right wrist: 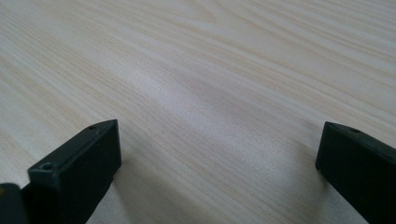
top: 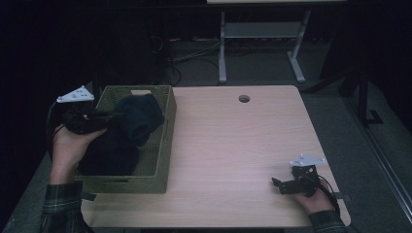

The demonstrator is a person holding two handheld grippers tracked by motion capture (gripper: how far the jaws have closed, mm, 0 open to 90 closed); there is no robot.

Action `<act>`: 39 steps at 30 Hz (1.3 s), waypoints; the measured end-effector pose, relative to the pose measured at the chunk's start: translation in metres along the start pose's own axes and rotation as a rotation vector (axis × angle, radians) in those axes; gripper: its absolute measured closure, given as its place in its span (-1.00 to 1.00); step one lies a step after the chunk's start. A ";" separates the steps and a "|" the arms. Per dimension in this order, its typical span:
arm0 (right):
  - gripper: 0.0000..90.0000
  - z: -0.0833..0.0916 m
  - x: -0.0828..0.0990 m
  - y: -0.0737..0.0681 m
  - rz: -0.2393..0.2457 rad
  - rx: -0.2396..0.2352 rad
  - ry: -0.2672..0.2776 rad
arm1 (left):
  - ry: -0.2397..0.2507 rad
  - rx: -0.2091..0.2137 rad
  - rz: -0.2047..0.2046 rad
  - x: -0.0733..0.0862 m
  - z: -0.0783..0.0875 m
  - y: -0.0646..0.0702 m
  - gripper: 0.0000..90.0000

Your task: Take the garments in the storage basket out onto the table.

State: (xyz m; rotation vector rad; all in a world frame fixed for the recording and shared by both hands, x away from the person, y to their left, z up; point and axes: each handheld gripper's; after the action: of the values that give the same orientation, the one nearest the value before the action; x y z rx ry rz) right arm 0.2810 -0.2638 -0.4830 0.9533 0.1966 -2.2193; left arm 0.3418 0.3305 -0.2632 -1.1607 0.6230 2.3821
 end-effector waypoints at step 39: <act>-1.00 0.000 0.000 0.000 -0.001 0.001 0.001 | 0.085 0.102 -0.091 -0.065 -0.002 0.046 0.74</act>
State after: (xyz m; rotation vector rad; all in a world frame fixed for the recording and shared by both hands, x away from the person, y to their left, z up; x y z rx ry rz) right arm 0.2810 -0.2638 -0.4831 0.9549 0.1959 -2.2202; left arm 0.3543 0.2809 -0.2018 -1.2250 0.6951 2.2082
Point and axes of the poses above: each handheld gripper's, and its own axes: z roughly backward along the jaws, x roughly out of its underside, y roughly to its right, and after that the axes turned 13 degrees about z, right-handed
